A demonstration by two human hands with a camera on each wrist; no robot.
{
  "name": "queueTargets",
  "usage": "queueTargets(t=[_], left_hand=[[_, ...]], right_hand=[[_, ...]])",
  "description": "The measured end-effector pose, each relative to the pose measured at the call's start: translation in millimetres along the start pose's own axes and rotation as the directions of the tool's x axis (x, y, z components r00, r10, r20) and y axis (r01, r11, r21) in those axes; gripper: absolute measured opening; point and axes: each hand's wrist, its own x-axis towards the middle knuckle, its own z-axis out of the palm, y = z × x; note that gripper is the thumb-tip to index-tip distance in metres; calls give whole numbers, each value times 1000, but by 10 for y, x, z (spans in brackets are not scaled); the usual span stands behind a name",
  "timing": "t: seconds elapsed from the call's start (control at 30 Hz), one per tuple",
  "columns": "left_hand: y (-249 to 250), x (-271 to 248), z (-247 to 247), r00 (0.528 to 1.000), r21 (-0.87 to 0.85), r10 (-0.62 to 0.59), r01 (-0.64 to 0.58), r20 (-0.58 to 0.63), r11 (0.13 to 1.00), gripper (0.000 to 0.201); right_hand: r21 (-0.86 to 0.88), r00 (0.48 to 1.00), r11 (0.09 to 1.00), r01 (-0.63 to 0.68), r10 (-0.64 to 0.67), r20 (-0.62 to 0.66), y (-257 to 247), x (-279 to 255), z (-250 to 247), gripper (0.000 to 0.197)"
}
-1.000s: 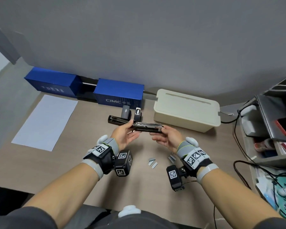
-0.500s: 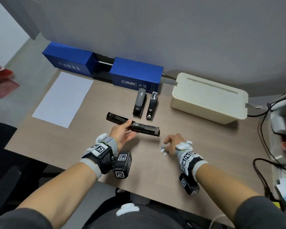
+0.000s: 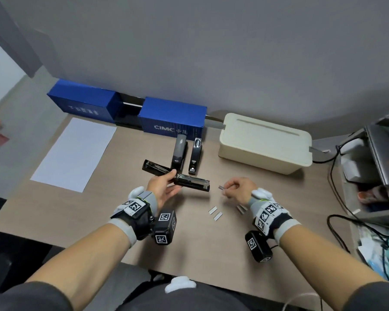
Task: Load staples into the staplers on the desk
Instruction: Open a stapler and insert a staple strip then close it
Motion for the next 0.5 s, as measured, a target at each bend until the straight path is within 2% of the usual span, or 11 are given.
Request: queueTargets(t=[0.07, 0.13, 0.27, 0.37, 0.5], left_hand=[[20, -3, 99, 1000, -8, 0, 0, 23, 1000, 43], [39, -28, 218, 998, 1, 2, -2, 56, 1000, 43], [69, -70, 433, 993, 2, 29, -29, 115, 1000, 43], [78, -95, 537, 989, 13, 55, -57, 136, 998, 42], [89, -115, 577, 987, 0, 70, -71, 148, 998, 39]], right_hand=[[84, 998, 995, 56, -55, -10, -150, -27, -129, 16], [80, 991, 988, 130, -126, -52, -311, -41, -222, 19], [-21, 960, 967, 255, -256, -115, -580, -70, -286, 19], [-143, 946, 949, 282, -300, -123, -708, -64, -234, 15], [-219, 938, 929, 299, -328, -112, -753, -57, -165, 10]])
